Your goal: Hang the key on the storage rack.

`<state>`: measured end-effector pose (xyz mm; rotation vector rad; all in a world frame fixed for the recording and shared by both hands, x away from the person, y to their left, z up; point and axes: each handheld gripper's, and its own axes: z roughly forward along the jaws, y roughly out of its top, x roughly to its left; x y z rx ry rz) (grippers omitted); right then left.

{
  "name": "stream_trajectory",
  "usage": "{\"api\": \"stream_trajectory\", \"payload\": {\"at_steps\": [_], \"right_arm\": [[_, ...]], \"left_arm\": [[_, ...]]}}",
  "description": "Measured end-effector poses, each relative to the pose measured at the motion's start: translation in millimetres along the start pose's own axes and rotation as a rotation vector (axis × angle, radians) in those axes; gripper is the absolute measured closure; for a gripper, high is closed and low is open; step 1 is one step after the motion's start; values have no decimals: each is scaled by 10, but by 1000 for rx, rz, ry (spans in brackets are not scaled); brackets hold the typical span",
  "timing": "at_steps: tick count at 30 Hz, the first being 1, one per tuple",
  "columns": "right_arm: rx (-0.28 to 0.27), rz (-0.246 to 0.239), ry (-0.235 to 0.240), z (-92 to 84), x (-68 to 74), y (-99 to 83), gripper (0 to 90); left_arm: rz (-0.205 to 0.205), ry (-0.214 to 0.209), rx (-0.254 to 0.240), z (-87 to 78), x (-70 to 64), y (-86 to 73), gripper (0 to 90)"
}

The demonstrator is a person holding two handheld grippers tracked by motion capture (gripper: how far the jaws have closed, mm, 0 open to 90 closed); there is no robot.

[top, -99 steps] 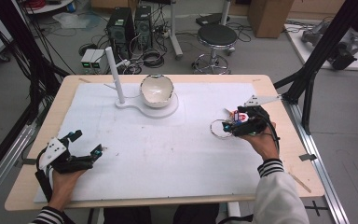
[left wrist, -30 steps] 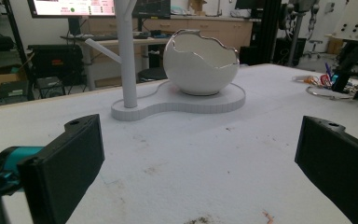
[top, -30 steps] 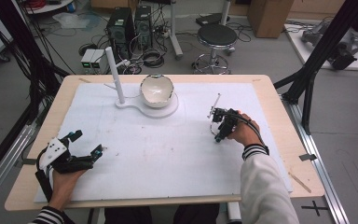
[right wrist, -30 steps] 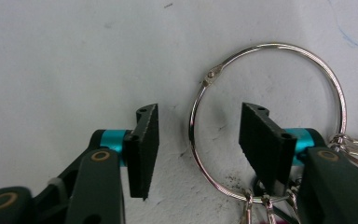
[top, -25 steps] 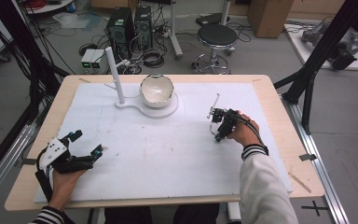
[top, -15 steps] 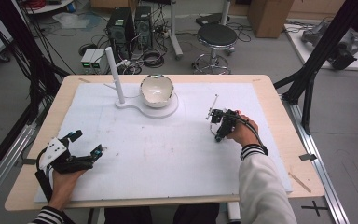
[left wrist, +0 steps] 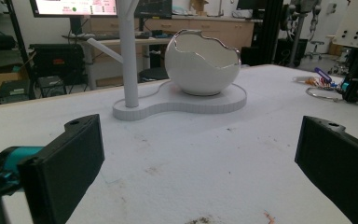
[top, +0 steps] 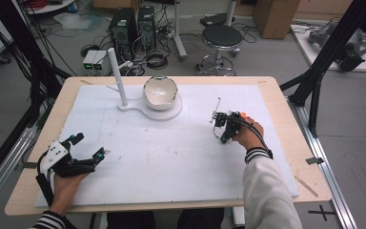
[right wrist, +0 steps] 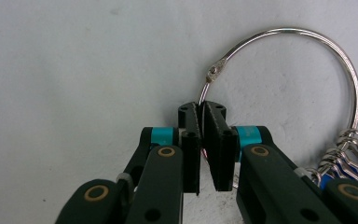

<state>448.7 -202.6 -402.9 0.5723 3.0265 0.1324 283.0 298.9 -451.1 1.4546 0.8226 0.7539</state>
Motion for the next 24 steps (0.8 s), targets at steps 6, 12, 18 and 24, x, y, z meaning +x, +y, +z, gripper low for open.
{"api": "stream_trajectory", "payload": {"at_steps": [6, 12, 18, 24], "right_arm": [[-40, 14, -25, -69, -4, -15, 864], [-96, 19, -49, -168, -1, -67, 866], [-204, 39, -56, -331, 29, -140, 870], [-345, 46, -41, -506, 54, -240, 873]], "left_arm": [[-9, 15, 0, 0, 4, 1, 17], [-29, 31, 2, 5, 18, 6, 17], [-22, 38, 11, -2, 58, 57, 17], [-8, -7, 21, -8, 80, 238, 17]]}}
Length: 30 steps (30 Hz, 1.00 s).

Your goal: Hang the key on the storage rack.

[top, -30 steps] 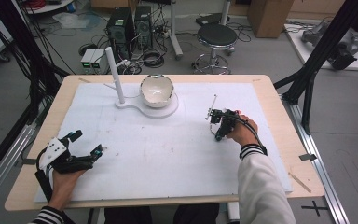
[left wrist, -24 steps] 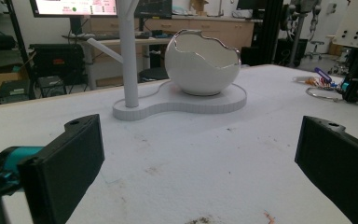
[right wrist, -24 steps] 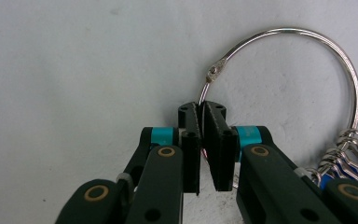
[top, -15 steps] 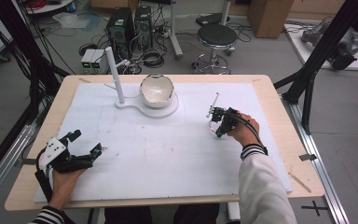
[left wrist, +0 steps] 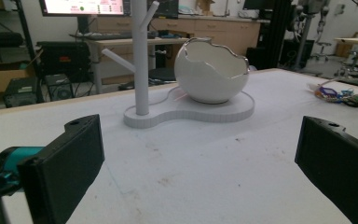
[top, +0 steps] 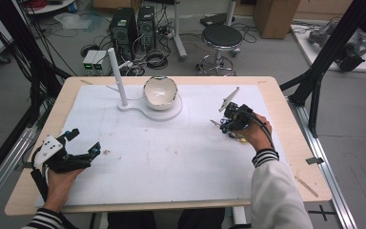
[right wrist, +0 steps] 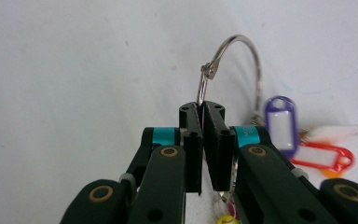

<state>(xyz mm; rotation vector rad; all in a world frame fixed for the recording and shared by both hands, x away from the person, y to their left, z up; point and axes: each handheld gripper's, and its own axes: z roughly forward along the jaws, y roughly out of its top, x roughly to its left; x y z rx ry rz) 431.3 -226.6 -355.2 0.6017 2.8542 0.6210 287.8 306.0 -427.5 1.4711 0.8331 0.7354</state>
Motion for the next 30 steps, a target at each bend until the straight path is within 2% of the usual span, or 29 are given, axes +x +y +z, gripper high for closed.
{"api": "stream_trajectory", "payload": {"at_steps": [3, 4, 5, 6, 7, 11, 13, 22, 26, 30], "right_arm": [[-69, -1, 6, -89, 14, -8, 875], [-129, -4, 23, -137, 14, -10, 877], [-158, -8, 34, -156, 12, -8, 878], [-185, -3, 51, -173, 16, -6, 879], [-185, -3, 51, -173, 16, -6, 879], [-281, -9, 116, -219, 32, 9, 880], [-324, -28, 145, -235, 50, 22, 880], [-497, -61, 274, -305, 115, 71, 880], [-582, -106, 319, -331, 156, 107, 879], [-656, -145, 366, -341, 205, 176, 879]], "left_arm": [[16, -69, 27, -5, 2, 135, 17], [22, -81, 29, -3, 1, 167, 17], [33, -103, 35, 4, 7, 213, 17], [37, -121, 42, 18, 11, 259, 17], [42, -138, 51, 36, 17, 309, 17], [21, -245, 69, 129, 28, 505, 17], [15, -293, 103, 200, 17, 611, 17], [77, -389, 147, 502, -86, 932, 17], [102, -440, 154, 635, -147, 1047, 17], [124, -491, 187, 784, -236, 1141, 17]]}}
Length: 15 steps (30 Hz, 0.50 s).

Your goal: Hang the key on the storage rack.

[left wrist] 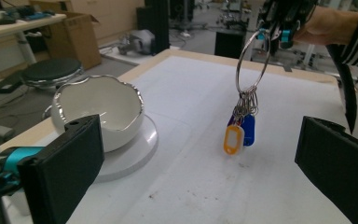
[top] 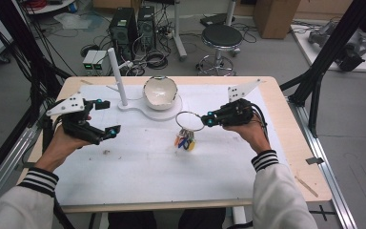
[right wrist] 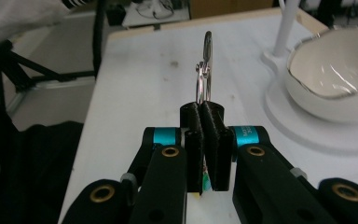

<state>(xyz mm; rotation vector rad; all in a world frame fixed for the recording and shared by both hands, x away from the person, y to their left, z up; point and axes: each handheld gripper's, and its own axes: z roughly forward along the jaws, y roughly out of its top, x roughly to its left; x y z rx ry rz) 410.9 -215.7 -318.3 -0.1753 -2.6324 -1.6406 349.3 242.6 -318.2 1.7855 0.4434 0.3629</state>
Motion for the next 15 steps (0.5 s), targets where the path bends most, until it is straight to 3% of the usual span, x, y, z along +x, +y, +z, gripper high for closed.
{"api": "stream_trajectory", "payload": {"at_steps": [4, 15], "right_arm": [[-43, -12, 37, 89, 24, 63, 879], [-53, -51, 111, 333, 82, 187, 878]], "left_arm": [[7, -61, 12, 151, -30, 122, 17], [28, -189, 51, 541, -173, 306, 17]]}}
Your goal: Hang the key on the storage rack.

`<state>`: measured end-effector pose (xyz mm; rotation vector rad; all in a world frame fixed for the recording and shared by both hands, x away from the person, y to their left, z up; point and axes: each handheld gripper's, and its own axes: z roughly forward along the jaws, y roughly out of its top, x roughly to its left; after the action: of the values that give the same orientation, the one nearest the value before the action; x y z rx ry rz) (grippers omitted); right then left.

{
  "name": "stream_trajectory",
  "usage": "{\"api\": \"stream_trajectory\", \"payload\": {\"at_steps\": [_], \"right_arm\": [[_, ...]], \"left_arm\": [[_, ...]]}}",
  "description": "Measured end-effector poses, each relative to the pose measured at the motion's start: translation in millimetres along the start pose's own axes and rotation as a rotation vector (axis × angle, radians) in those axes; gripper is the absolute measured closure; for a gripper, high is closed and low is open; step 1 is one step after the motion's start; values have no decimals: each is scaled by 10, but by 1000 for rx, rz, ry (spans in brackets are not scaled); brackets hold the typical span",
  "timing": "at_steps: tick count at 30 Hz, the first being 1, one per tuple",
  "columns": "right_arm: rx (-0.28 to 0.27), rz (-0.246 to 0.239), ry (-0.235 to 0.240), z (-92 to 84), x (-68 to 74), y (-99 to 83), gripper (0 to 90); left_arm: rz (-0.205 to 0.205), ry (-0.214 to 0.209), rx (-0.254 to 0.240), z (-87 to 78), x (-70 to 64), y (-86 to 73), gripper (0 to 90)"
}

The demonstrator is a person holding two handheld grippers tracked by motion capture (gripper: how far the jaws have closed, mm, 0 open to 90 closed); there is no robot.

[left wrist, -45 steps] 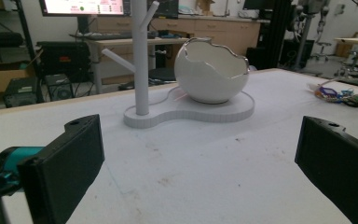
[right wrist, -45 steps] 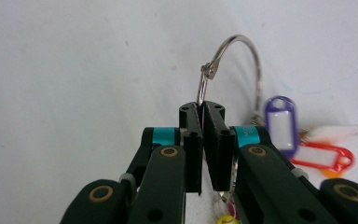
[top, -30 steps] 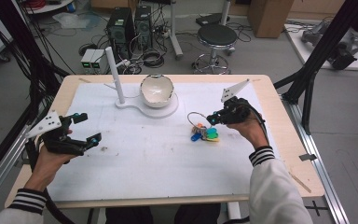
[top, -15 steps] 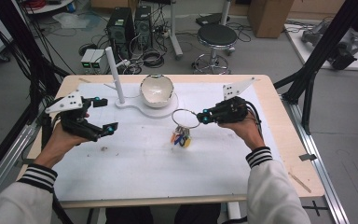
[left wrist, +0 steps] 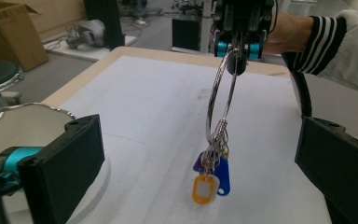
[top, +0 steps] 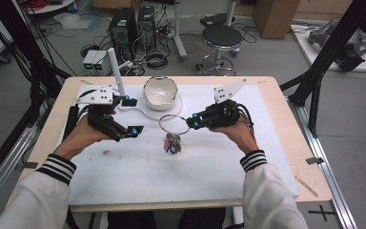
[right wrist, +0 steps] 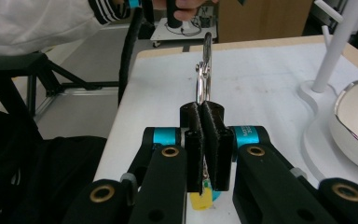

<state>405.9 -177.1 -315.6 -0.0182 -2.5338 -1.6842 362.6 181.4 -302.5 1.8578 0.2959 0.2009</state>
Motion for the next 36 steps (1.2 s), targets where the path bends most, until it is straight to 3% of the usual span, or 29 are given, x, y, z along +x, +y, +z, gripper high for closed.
{"api": "stream_trajectory", "payload": {"at_steps": [9, 12, 15, 22, 26, 32, 36], "right_arm": [[2, 6, 25, 81, 23, 27, 879], [2, 3, 25, 92, 17, 27, 879], [17, 9, 30, 95, 19, 25, 878], [16, 3, 25, 91, 23, 28, 878], [19, 1, 27, 88, 24, 28, 878], [24, 11, 32, 88, 20, 23, 877], [26, 9, 35, 95, 15, 22, 877]], "left_arm": [[-4, -71, 38, 240, -62, 4, 19], [-15, -116, 42, 314, -79, 1, 19], [-5, -126, 66, 368, -87, -2, 24], [-7, -150, 95, 437, -88, -4, 202], [-21, -140, 98, 445, -75, 1, 338], [-16, -143, 100, 426, -62, 11, 533], [-11, -123, 100, 413, -54, 12, 642]]}}
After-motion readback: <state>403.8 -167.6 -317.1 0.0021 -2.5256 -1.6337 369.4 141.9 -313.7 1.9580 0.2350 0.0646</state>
